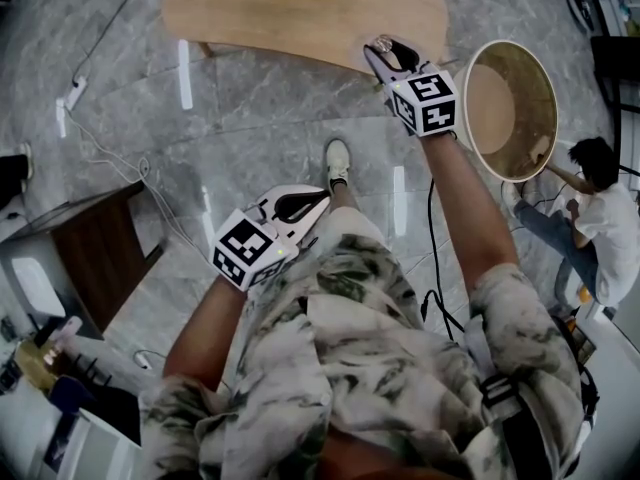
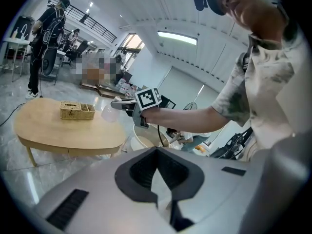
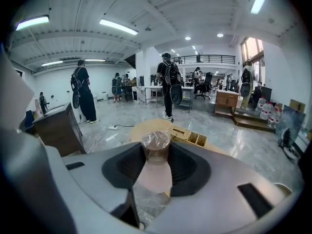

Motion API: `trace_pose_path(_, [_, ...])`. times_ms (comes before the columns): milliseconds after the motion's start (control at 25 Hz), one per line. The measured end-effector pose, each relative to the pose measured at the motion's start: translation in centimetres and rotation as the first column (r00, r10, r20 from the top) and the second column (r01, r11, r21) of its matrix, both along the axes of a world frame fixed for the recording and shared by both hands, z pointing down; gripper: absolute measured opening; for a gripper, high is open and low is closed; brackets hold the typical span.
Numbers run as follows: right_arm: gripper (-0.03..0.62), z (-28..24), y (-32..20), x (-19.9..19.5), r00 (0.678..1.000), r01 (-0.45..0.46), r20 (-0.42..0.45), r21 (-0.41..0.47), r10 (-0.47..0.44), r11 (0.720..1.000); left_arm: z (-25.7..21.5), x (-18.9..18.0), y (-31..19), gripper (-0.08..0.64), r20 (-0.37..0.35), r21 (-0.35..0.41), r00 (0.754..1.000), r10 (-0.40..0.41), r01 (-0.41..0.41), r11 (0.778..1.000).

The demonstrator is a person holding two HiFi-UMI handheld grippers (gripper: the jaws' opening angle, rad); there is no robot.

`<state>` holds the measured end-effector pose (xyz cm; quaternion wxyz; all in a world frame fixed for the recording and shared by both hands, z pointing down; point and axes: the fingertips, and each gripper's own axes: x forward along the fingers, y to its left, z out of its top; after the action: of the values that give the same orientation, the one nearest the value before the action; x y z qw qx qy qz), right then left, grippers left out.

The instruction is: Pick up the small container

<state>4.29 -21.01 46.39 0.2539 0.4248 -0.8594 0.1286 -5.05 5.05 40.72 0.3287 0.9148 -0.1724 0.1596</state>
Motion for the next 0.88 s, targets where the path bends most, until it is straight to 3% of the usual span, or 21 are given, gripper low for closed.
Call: trace_pose_path(880, [0.157,0.8,-1.7,1.8,0.999,0.033,-0.008,-0.015,-0.033,0.999,0.6,2.5,-2.1,0.021,-0.001,-0.020,1.000,-0.021,0.021,1.000])
